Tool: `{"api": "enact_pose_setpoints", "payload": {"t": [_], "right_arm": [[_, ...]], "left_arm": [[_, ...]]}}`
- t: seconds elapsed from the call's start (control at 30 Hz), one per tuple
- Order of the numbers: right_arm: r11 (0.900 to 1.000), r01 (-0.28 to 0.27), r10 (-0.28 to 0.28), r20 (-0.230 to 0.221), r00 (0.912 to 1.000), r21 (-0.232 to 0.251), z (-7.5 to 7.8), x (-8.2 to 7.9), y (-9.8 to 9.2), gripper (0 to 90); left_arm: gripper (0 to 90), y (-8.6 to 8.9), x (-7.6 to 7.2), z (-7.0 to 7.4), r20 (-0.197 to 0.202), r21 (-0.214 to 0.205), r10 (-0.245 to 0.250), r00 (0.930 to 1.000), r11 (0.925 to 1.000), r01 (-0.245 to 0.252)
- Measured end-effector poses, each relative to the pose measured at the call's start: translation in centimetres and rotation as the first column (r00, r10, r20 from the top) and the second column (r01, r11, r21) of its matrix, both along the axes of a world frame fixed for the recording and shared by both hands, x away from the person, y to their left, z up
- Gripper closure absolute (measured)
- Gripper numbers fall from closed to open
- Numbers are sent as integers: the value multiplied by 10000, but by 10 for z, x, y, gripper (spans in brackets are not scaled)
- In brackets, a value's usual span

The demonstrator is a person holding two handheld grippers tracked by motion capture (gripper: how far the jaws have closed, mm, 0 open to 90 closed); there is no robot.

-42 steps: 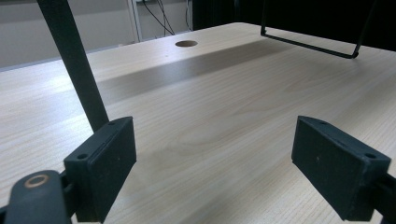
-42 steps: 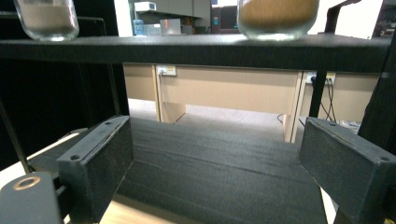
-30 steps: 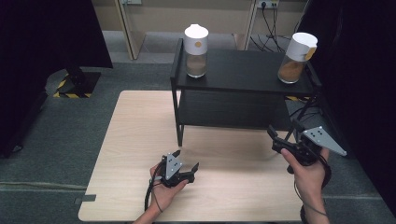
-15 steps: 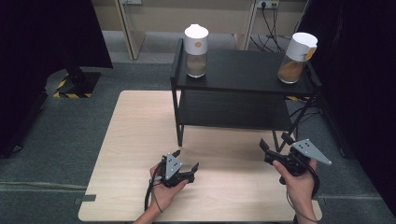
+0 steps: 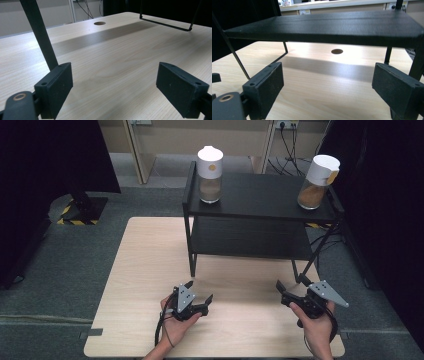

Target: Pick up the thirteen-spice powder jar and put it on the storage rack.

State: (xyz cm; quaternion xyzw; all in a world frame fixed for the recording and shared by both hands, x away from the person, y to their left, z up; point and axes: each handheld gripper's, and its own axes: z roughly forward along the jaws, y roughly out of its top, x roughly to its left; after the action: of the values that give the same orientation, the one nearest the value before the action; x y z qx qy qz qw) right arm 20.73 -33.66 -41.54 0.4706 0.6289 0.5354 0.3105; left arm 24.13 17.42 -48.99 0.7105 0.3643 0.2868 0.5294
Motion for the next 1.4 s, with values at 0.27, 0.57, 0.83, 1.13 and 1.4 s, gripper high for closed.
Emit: {"api": "enact_pose_setpoints", "payload": {"t": [0.27,0.57,0.83,1.13,1.4], "right_arm": [[10000,67,-68,-260,9996,-66,-14,-4,0,107],[9998,123,-130,-470,9988,-152,-26,-9,0,107],[9993,145,-166,-638,9978,-335,-36,-12,1,107],[9988,238,-270,-753,9968,-435,-47,-17,0,107],[9984,305,-343,-812,9961,-477,-55,-21,1,107]], "left_arm": [[136,0,0,0,10,9,4,10000,10000,-4],[136,0,0,0,1,16,3,10000,10000,-3],[136,0,0,0,5,6,7,10000,10000,-7],[136,0,0,0,3,26,9,10000,10000,-9],[137,0,0,0,5,23,9,10000,10000,-9]]}}
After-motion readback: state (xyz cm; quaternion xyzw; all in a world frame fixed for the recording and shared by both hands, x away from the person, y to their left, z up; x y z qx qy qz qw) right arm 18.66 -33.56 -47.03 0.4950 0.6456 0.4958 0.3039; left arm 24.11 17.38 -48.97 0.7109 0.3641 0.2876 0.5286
